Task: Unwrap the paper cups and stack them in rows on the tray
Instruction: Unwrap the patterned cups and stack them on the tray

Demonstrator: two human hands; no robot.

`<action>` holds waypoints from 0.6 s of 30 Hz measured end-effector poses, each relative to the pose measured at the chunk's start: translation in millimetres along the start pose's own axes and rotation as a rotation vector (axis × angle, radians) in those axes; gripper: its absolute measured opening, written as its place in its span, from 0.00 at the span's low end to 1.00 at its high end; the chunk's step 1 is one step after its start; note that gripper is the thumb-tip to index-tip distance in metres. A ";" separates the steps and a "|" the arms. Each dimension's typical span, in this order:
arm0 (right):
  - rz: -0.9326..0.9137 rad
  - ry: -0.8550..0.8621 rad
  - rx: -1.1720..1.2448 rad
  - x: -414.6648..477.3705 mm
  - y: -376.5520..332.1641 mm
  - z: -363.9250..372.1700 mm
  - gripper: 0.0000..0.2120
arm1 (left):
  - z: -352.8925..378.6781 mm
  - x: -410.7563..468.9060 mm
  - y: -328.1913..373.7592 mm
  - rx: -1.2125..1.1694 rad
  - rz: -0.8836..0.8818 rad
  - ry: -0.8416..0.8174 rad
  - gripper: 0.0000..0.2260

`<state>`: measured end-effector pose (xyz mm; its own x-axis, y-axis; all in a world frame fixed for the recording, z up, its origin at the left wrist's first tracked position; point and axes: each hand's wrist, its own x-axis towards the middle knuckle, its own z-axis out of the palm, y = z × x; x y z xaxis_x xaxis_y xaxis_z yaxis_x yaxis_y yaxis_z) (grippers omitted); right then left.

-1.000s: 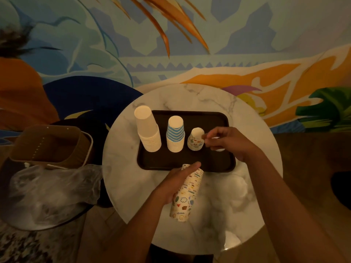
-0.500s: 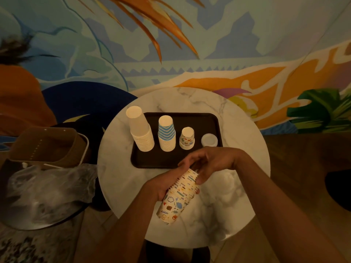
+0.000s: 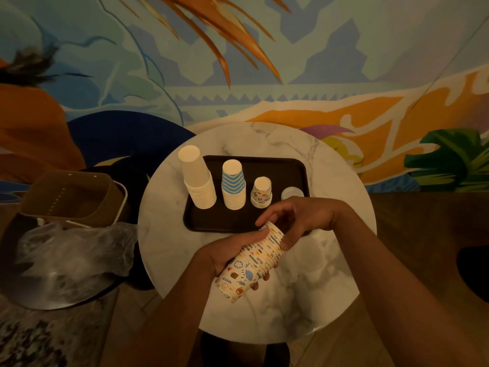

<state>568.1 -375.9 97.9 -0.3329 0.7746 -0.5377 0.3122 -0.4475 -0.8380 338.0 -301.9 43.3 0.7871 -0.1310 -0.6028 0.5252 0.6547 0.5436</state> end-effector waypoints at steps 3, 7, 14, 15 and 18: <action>0.005 -0.003 -0.014 -1.3 -2.5 -4.6 0.31 | 1.4 1.8 4.0 0.013 -0.001 0.043 0.29; 0.005 0.013 -0.015 0.4 -2.6 -7.3 0.29 | -2.0 4.4 6.0 0.011 -0.021 0.068 0.34; 0.044 0.060 0.019 5.7 1.2 -9.7 0.25 | -9.6 4.2 6.9 0.021 -0.032 0.053 0.33; 0.052 0.069 0.022 6.2 1.7 -10.8 0.25 | -11.9 2.9 6.8 0.021 -0.033 0.052 0.34; 0.071 0.097 0.046 7.7 7.9 -16.9 0.25 | -18.4 -1.0 6.5 0.018 -0.036 0.068 0.36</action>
<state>583.1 -365.9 88.7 -0.2226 0.7790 -0.5862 0.2904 -0.5210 -0.8026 334.7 -283.8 36.7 0.7441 -0.1026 -0.6602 0.5589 0.6370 0.5309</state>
